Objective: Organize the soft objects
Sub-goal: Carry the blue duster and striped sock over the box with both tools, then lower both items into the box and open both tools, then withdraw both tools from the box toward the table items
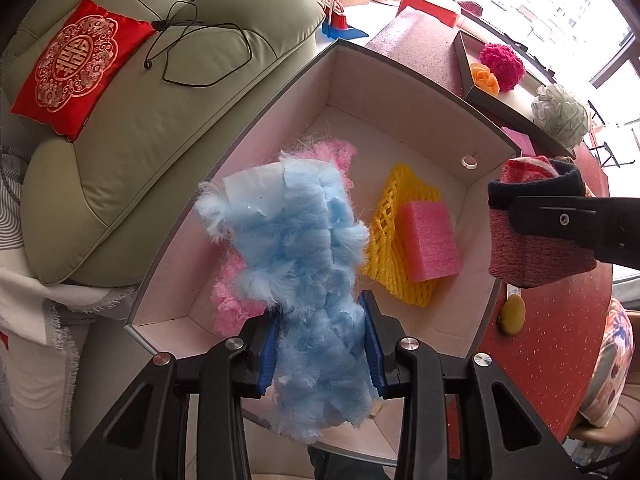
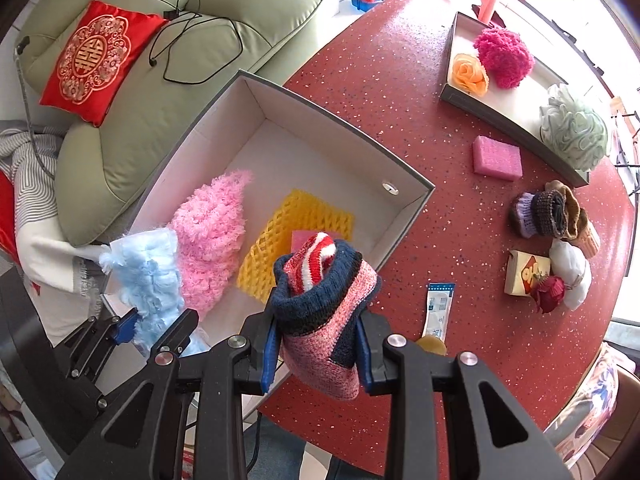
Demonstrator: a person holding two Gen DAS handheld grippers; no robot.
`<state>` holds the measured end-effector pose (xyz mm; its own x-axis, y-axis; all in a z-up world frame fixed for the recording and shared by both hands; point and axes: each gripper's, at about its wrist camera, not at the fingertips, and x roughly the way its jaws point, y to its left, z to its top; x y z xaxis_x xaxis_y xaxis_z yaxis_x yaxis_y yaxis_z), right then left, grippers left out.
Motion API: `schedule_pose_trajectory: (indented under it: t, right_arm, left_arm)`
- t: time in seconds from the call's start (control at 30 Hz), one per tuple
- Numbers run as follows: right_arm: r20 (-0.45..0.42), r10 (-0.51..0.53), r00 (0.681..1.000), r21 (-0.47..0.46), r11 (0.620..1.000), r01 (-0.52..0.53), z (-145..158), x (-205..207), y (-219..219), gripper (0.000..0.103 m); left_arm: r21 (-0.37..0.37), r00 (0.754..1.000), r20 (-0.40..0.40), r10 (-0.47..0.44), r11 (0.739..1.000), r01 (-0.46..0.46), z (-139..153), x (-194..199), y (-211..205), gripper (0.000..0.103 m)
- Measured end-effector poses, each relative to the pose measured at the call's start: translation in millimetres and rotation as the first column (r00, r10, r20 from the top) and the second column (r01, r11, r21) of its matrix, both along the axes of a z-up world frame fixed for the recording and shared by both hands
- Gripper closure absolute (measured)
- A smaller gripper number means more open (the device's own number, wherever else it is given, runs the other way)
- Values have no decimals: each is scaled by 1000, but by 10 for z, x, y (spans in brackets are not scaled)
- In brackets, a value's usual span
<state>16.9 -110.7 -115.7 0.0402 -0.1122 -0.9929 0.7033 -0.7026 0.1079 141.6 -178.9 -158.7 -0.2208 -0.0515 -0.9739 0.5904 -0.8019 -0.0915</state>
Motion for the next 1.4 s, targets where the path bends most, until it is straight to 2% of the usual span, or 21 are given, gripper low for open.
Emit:
schedule_pose_trajectory:
  t: [0.47, 0.5, 0.53, 0.57, 0.6, 0.63, 0.67, 0.7, 0.77, 0.8, 0.87, 1.0, 1.2, 1.4]
  right_arm:
    - [17, 1, 1000, 25, 1000, -2, -134, -79, -258, 68]
    - [17, 2, 1000, 26, 1000, -2, -138, -81, -268, 68]
    - [16, 3, 1000, 27, 1000, -4, -145, -84, -277, 68]
    - [16, 7, 1000, 28, 1000, -8, -150, -86, -287, 63]
    - [17, 12, 1000, 28, 1000, -12, -156, -87, -293, 50]
    - [20, 16, 1000, 30, 999, -16, -165, -90, -300, 39]
    - [30, 19, 999, 28, 999, -20, -181, -96, -302, 18]
    - [37, 17, 999, 27, 999, -18, -191, -102, -300, 9]
    - [49, 3, 999, 15, 1000, -4, -208, -124, -274, 0]
    - [45, -11, 999, -4, 1000, 12, -191, -140, -243, 0]
    - [30, -30, 999, -17, 999, 31, -162, -173, -195, 0]
    - [34, -67, 997, -55, 996, 69, -88, -255, -28, 0]
    - [50, -169, 984, -76, 982, 173, -43, -367, 522, 0]
    - [96, -351, 932, -13, 935, 354, -232, -446, 1426, 0]
  left_arm:
    - [1, 999, 10, -51, 999, 51, -73, -112, -6, 65]
    - [3, 998, 9, -54, 999, 54, -78, -116, -4, 62]
    - [0, 998, 11, -57, 998, 57, -83, -116, 3, 48]
    - [-7, 998, 12, -57, 998, 57, -82, -114, 9, 38]
    - [-18, 998, 13, -55, 998, 55, -75, -109, 15, 21]
    - [-35, 999, 14, -50, 998, 51, -61, -99, 24, 15]
    - [-41, 999, 18, -51, 998, 51, -56, -99, 33, 15]
    - [-39, 998, 24, -55, 998, 56, -59, -105, 43, 15]
    - [-26, 999, 24, -49, 998, 49, -62, -100, 47, 11]
    - [-28, 998, 37, -45, 999, 46, -70, -106, 51, 0]
    - [-46, 996, 72, -44, 998, 47, -70, -120, 68, 0]
    - [-37, 993, 86, -74, 996, 78, -33, -161, 147, 0]
    - [-18, 983, 97, -156, 987, 158, 64, -261, 342, 0]
    - [-31, 954, 108, -281, 958, 286, 193, -453, 686, 0]
